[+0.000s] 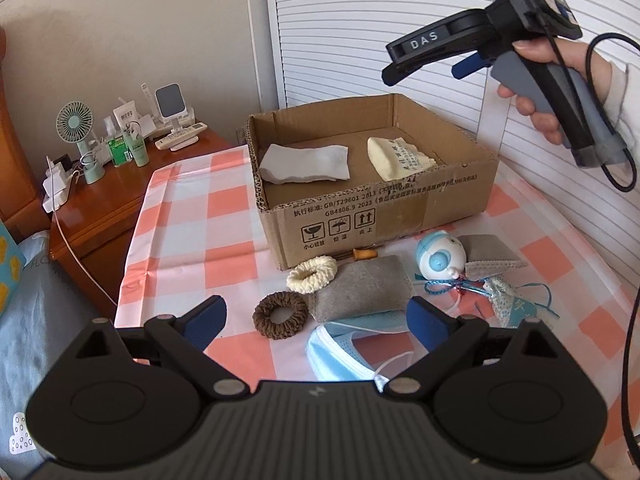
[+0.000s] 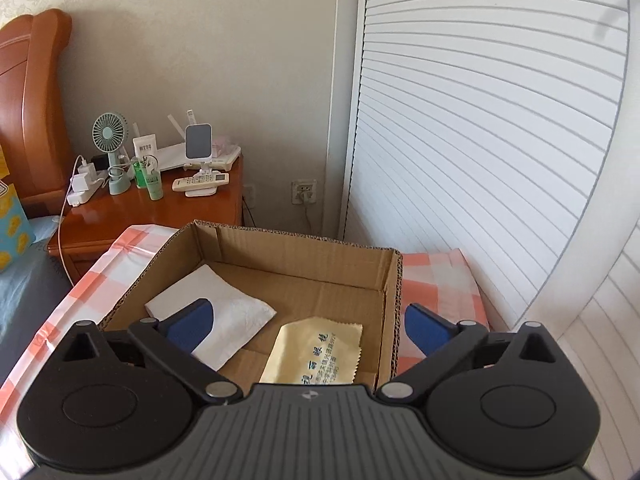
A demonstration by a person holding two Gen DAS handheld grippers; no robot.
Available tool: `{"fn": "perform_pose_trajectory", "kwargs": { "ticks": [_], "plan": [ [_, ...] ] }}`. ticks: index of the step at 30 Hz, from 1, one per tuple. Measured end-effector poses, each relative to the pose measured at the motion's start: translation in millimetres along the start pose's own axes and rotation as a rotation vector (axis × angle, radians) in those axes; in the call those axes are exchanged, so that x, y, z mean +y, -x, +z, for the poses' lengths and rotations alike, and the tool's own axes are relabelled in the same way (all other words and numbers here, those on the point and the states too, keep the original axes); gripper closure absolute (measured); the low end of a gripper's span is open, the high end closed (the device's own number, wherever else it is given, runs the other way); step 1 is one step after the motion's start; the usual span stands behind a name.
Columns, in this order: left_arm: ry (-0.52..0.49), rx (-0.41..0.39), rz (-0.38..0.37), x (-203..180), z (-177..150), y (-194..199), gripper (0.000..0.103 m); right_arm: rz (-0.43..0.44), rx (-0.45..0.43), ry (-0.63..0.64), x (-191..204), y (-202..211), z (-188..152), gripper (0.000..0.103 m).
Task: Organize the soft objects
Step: 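Lower the yellow lens cloth into the box and open the right tool, then move the left tool to the blue mask while the right tool approaches the blue sachet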
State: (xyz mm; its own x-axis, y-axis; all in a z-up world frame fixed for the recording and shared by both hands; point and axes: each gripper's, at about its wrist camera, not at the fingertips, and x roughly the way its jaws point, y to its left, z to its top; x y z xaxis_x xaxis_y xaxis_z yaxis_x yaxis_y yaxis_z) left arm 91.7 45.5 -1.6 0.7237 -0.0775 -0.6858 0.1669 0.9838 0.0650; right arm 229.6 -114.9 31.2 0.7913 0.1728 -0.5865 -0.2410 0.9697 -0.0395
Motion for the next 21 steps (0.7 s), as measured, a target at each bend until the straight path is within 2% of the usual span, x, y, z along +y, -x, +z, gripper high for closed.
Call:
{"fn": "perform_pose_trajectory", "kwargs": {
  "ticks": [11, 16, 21],
  "plan": [
    [0.007, 0.014, 0.006, 5, -8, 6, 0.006, -0.016, 0.039, 0.016, 11, 42, -42, 0.000],
    [0.013, 0.015, 0.003, 7, -10, 7, 0.006, -0.009, 0.065, 0.015, 17, 61, -77, 0.000],
    [0.018, 0.018, -0.002, 8, -13, 7, 0.006, -0.028, 0.136, 0.053, 26, 70, -126, 0.000]
  ]
}}
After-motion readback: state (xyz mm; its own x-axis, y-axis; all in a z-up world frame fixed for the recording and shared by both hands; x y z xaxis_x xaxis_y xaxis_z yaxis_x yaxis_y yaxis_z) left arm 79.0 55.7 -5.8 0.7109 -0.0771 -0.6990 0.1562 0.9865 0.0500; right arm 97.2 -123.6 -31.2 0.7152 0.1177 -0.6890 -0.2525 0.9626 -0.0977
